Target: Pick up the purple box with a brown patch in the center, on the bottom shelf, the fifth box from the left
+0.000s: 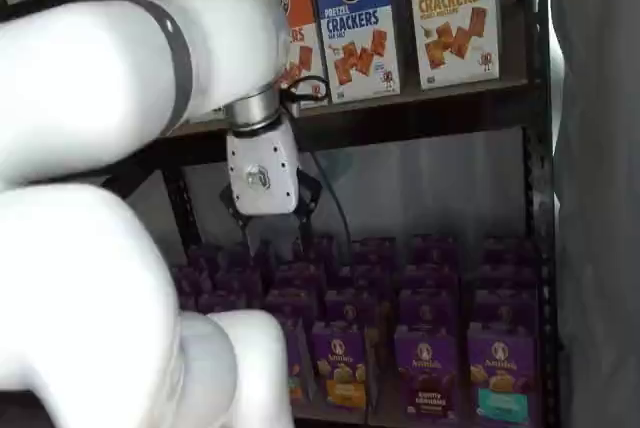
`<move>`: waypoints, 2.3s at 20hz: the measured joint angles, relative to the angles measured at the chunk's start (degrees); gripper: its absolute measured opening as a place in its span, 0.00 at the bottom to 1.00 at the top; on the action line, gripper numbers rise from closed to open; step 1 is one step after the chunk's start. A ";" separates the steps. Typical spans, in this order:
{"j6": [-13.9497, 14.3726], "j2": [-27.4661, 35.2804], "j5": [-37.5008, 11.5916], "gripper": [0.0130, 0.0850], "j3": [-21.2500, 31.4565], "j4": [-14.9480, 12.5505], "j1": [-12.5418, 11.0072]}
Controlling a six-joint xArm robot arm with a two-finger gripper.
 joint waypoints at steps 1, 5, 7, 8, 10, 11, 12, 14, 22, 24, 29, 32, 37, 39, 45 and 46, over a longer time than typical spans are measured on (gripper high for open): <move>-0.03 0.49 0.67 1.00 -0.38 0.06 -0.02; -0.37 1.83 2.41 1.00 -1.31 0.71 -0.33; -0.35 1.89 2.07 1.00 -1.08 0.69 -0.30; -0.27 1.88 1.66 1.00 -0.83 0.57 -0.21; 0.20 2.03 0.74 1.00 -0.30 -0.09 0.22; 0.38 2.18 0.26 1.00 -0.02 -0.34 0.38; 0.54 2.41 -0.31 1.00 0.32 -0.54 0.51; 0.77 3.04 -1.61 1.00 1.05 -0.81 0.70; 1.47 7.50 -9.53 1.00 4.71 -2.49 0.95; 1.29 8.89 -12.68 1.00 5.94 -2.67 0.64; 1.38 15.49 -19.41 1.00 7.29 -4.89 -0.43; -0.21 19.83 -24.90 1.00 8.12 -4.57 -2.15; -3.54 26.75 -35.76 1.00 9.41 -3.63 -5.21; -4.82 29.77 -39.92 1.00 9.54 -3.40 -6.40; -9.05 40.31 -49.75 1.00 7.65 -2.09 -9.56; -9.68 41.93 -51.09 1.00 7.19 -1.83 -9.96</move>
